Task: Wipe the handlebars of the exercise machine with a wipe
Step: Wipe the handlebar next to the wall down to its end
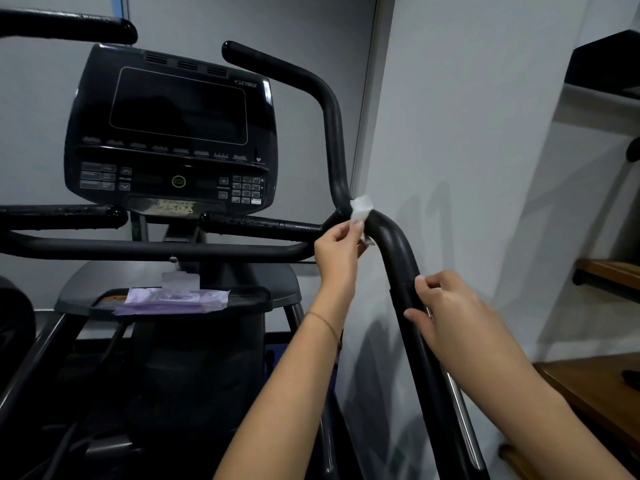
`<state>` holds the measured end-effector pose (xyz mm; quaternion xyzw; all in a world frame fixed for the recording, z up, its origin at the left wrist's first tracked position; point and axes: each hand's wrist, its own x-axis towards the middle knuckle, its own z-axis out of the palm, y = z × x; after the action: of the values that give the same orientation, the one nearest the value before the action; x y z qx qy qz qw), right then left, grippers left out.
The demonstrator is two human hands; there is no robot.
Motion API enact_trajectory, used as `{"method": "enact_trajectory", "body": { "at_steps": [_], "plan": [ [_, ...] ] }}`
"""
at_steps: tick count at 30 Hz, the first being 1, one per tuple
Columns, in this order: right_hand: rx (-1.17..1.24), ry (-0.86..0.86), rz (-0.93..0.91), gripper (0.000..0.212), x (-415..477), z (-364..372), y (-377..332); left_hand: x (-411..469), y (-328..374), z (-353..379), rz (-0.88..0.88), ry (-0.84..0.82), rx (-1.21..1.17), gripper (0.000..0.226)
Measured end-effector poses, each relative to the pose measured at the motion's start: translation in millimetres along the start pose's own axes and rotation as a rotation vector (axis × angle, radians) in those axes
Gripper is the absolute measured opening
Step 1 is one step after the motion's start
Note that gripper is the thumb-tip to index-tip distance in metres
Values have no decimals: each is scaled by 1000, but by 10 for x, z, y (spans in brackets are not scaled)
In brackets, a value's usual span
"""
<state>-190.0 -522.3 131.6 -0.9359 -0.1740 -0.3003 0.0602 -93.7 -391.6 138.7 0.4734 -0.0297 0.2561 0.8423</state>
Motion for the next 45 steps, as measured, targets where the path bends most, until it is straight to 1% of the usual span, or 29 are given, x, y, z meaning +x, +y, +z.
{"method": "enact_trajectory", "body": {
  "at_steps": [1,4,6,9,13,15,17,20,24,28,31,35,38,41,45],
  "plan": [
    [-8,-4,1,43,-8,2,-3,54,-19,-13,-25,8,-17,11],
    [-26,-12,-6,44,-16,22,-4,33,-128,-63,-11,-13,-5,19],
    [-23,-2,-7,45,-9,34,0,18,-184,-45,-28,-16,11,18],
    [-7,4,-8,46,-7,24,4,269,-202,30,-101,83,-48,19],
    [7,-15,7,48,-17,19,8,545,-186,93,-245,194,-217,18],
    [22,-12,23,47,-26,53,10,481,-197,101,-238,198,-244,15],
    [30,-20,41,45,-28,93,20,327,-264,97,-193,164,-217,12],
    [6,-23,45,44,-23,155,57,201,-322,103,-174,138,-222,16],
    [25,36,29,44,-15,138,56,485,-181,166,-288,239,-376,15],
    [23,33,16,48,-36,27,20,501,-122,146,-339,288,-379,22],
    [51,20,14,46,-20,1,10,350,-129,159,-305,247,-308,18],
    [51,1,24,46,-29,30,25,-26,-138,114,-230,120,-140,12],
    [75,18,26,45,-44,54,31,-356,-85,64,-167,11,-50,15],
    [72,28,24,42,-51,53,32,-624,-54,-51,-63,-64,4,17],
    [122,7,38,38,-41,49,60,-671,-38,-97,10,-111,109,20]
  ]
}}
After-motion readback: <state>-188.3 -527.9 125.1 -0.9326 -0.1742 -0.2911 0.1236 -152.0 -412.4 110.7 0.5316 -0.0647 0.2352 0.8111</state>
